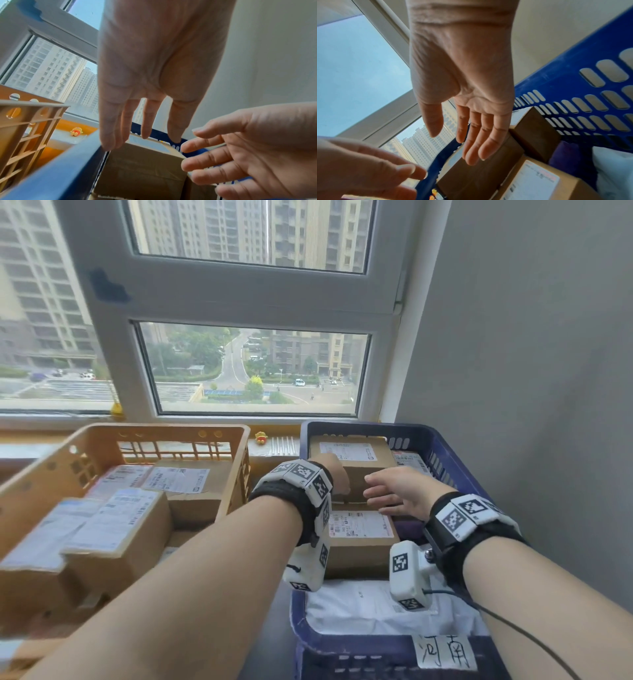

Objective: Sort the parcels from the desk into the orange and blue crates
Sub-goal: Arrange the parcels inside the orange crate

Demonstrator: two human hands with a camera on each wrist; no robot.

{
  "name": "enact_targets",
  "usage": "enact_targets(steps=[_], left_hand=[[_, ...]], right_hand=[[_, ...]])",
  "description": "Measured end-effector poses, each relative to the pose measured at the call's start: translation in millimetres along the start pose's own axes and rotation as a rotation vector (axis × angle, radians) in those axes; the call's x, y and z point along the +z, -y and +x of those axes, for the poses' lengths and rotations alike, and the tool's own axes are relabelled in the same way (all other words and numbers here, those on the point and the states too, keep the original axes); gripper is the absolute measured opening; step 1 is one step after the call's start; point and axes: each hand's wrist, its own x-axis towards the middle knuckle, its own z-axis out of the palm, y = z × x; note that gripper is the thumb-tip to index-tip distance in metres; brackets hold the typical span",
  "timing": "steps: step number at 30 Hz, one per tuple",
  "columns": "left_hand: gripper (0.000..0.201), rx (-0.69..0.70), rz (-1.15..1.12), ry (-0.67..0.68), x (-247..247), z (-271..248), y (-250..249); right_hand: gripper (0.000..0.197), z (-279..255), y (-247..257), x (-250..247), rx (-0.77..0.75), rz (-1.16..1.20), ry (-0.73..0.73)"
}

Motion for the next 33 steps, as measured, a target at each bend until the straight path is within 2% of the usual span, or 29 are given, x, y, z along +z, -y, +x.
enact_targets(steps=[3,7,14,20,27,33], left_hand=[[0.032,0.053,-0.057,-0.034,-9.6,1.7,13.1],[0.026,0.058,-0.162,-0.089,-18.4,-11.2,48.1],[0.024,-0.006,-0.368,-0.201,-41.0,-44.9,140.0],[0.019,-0.085,-0.462,-0.291,-51.9,-84.2,238.7],[0.024,-0.253,-0.523,-0.408,-52.8,-139.3,361.2],[0.024,-0.39,-0.586,-0.458,-38.7,-198.5,467.3]], right_hand=[[0.022,-10.6,15.5,13.7,-0.045,-0.024,-0.027],[0.017,-23.9,40.1,43.0,-0.075,-0.054,-0.062],[0.013,-46.7,87.3,132.0,-0.141,-0.073,0.034],[0.012,-66.7,118.3,228.7,-0.18,-0.123,0.143],[0.015,-99.1,152.1,349.1,-0.196,-0.152,0.253],[0.012,-137.7,168.1,454.5,-0.216,-0.092,0.454]])
